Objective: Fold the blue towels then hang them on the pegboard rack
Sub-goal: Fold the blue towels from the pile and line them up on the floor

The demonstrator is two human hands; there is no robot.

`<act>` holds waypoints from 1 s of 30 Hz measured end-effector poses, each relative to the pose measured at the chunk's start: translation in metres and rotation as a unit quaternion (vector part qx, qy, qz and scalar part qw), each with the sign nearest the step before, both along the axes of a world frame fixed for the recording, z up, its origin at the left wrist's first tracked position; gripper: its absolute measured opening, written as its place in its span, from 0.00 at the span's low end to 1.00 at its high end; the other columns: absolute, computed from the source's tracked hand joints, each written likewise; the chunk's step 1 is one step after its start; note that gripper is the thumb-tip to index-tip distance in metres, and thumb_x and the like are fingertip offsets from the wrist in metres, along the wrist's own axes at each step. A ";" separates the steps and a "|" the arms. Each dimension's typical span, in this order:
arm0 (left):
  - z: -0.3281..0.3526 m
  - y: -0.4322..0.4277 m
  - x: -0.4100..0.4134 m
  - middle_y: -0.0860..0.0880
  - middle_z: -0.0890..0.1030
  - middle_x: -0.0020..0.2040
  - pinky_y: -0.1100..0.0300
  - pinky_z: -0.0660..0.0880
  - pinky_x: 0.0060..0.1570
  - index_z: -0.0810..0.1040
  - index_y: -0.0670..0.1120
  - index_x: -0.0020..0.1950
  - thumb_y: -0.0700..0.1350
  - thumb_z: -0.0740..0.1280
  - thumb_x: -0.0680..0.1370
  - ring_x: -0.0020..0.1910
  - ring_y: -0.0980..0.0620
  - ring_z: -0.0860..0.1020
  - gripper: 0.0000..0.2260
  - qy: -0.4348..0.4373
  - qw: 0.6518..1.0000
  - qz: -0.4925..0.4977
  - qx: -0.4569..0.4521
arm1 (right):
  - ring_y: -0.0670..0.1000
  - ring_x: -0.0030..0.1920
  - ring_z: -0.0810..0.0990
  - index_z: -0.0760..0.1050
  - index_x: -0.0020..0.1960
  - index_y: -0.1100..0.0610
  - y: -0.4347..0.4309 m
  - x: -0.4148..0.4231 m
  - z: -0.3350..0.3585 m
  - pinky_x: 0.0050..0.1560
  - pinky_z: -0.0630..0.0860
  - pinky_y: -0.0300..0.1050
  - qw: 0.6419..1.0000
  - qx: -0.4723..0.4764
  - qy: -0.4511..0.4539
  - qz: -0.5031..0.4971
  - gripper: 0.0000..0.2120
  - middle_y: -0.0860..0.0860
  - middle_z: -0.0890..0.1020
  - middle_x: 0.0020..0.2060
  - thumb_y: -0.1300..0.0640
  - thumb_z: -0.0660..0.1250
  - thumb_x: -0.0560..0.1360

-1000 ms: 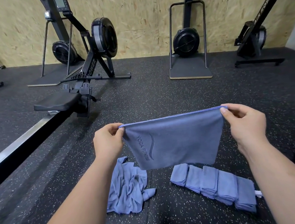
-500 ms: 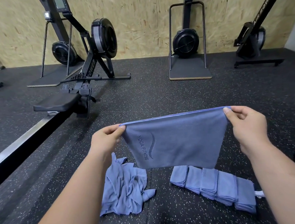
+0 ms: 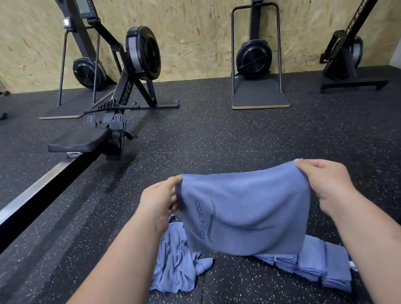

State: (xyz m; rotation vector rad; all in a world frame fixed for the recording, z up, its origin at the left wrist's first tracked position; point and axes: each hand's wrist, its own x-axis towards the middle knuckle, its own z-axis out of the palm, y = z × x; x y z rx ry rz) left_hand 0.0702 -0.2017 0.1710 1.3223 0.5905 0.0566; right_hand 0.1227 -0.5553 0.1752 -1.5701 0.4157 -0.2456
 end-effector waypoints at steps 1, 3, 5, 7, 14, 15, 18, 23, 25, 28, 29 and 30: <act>0.000 -0.007 0.001 0.49 0.71 0.33 0.57 0.65 0.34 0.77 0.49 0.42 0.45 0.76 0.76 0.31 0.51 0.67 0.09 0.003 1.000 0.018 0.008 | 0.50 0.44 0.79 0.87 0.47 0.57 0.007 -0.002 0.000 0.46 0.74 0.45 1.000 0.002 0.006 0.010 0.06 0.50 0.87 0.46 0.54 0.78 0.76; -0.002 -0.020 0.000 0.50 0.70 0.31 0.58 0.63 0.33 0.77 0.49 0.38 0.44 0.77 0.75 0.29 0.50 0.65 0.11 0.002 0.999 0.040 0.018 | 0.49 0.41 0.77 0.87 0.46 0.57 0.021 -0.006 0.002 0.42 0.73 0.43 0.999 0.011 0.015 0.026 0.06 0.50 0.86 0.44 0.54 0.77 0.76; -0.002 -0.033 -0.004 0.49 0.74 0.32 0.57 0.68 0.37 0.81 0.48 0.38 0.46 0.78 0.74 0.32 0.49 0.69 0.08 -0.011 0.999 0.043 0.025 | 0.48 0.39 0.77 0.87 0.47 0.57 0.035 -0.012 0.005 0.39 0.73 0.42 0.999 0.022 0.013 0.046 0.05 0.49 0.86 0.42 0.55 0.77 0.77; -0.003 -0.044 -0.008 0.47 0.80 0.35 0.52 0.74 0.43 0.86 0.47 0.41 0.49 0.78 0.73 0.37 0.47 0.75 0.07 -0.027 0.999 0.025 0.040 | 0.47 0.40 0.79 0.87 0.46 0.56 0.049 -0.018 0.006 0.41 0.76 0.43 0.998 0.011 -0.006 0.067 0.05 0.48 0.88 0.44 0.55 0.77 0.77; 0.003 -0.085 -0.019 0.56 0.83 0.33 0.49 0.81 0.53 0.89 0.55 0.45 0.53 0.77 0.72 0.35 0.55 0.78 0.05 -0.105 0.986 -0.031 0.130 | 0.45 0.42 0.84 0.86 0.48 0.53 0.093 -0.040 0.004 0.47 0.78 0.43 0.987 -0.025 -0.066 0.141 0.01 0.48 0.89 0.41 0.58 0.77 0.77; 0.004 -0.090 -0.020 0.55 0.84 0.34 0.49 0.81 0.53 0.88 0.54 0.45 0.52 0.77 0.73 0.35 0.55 0.78 0.03 -0.109 0.984 -0.036 0.134 | 0.44 0.42 0.85 0.86 0.47 0.52 0.097 -0.043 0.004 0.47 0.79 0.42 0.985 -0.045 -0.075 0.146 0.02 0.47 0.89 0.41 0.58 0.77 0.77; 0.007 -0.101 -0.026 0.54 0.87 0.38 0.55 0.81 0.49 0.88 0.51 0.44 0.45 0.76 0.78 0.36 0.57 0.81 0.03 -0.121 0.977 -0.045 0.169 | 0.42 0.44 0.87 0.86 0.47 0.49 0.105 -0.051 0.004 0.52 0.82 0.43 0.977 -0.101 -0.093 0.161 0.04 0.42 0.88 0.41 0.58 0.77 0.77; 0.010 -0.108 -0.033 0.58 0.88 0.42 0.62 0.80 0.49 0.88 0.50 0.46 0.40 0.75 0.79 0.42 0.62 0.85 0.06 -0.149 0.969 -0.048 0.191 | 0.38 0.42 0.86 0.87 0.47 0.46 0.110 -0.063 0.009 0.49 0.80 0.41 0.964 -0.169 -0.109 0.172 0.05 0.37 0.87 0.40 0.56 0.77 0.76; 0.009 -0.106 -0.032 0.57 0.88 0.43 0.55 0.83 0.54 0.88 0.50 0.48 0.41 0.75 0.79 0.45 0.59 0.86 0.05 -0.144 0.969 -0.051 0.194 | 0.37 0.43 0.85 0.87 0.47 0.46 0.110 -0.065 0.010 0.49 0.79 0.38 0.960 -0.187 -0.120 0.170 0.05 0.37 0.87 0.42 0.56 0.77 0.76; 0.011 -0.106 -0.034 0.57 0.89 0.45 0.48 0.83 0.58 0.89 0.51 0.50 0.42 0.73 0.80 0.49 0.56 0.86 0.06 -0.138 0.970 -0.061 0.192 | 0.35 0.45 0.83 0.88 0.49 0.45 0.112 -0.066 0.008 0.49 0.76 0.30 0.947 -0.235 -0.150 0.160 0.06 0.37 0.86 0.45 0.56 0.77 0.77; 0.010 -0.107 -0.035 0.56 0.89 0.45 0.48 0.82 0.58 0.89 0.52 0.50 0.41 0.71 0.80 0.49 0.56 0.86 0.08 -0.139 0.970 -0.066 0.189 | 0.36 0.47 0.83 0.88 0.50 0.45 0.112 -0.067 0.007 0.49 0.75 0.30 0.940 -0.255 -0.162 0.160 0.06 0.37 0.85 0.46 0.55 0.77 0.77; 0.011 -0.107 -0.035 0.56 0.89 0.45 0.49 0.82 0.57 0.89 0.52 0.49 0.40 0.69 0.80 0.47 0.57 0.86 0.10 -0.140 0.971 -0.071 0.179 | 0.37 0.48 0.83 0.88 0.51 0.45 0.113 -0.068 0.006 0.51 0.76 0.32 0.933 -0.272 -0.173 0.162 0.06 0.37 0.85 0.47 0.55 0.77 0.77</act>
